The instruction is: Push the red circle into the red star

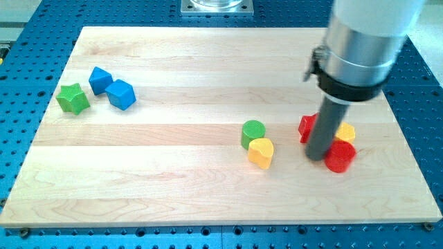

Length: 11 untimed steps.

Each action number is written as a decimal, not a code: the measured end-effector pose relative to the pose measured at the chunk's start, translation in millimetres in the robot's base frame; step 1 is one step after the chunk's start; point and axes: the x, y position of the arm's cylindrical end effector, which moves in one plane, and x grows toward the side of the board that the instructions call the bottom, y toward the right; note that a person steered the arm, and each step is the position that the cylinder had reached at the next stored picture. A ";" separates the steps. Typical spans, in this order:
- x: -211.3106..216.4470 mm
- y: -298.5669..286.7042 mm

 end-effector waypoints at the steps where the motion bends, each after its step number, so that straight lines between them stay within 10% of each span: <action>1: -11.3 18.0; 3: -44.5 -55.4; 7: 73.4 114.4; 9: 22.8 40.0; 11: 58.6 13.9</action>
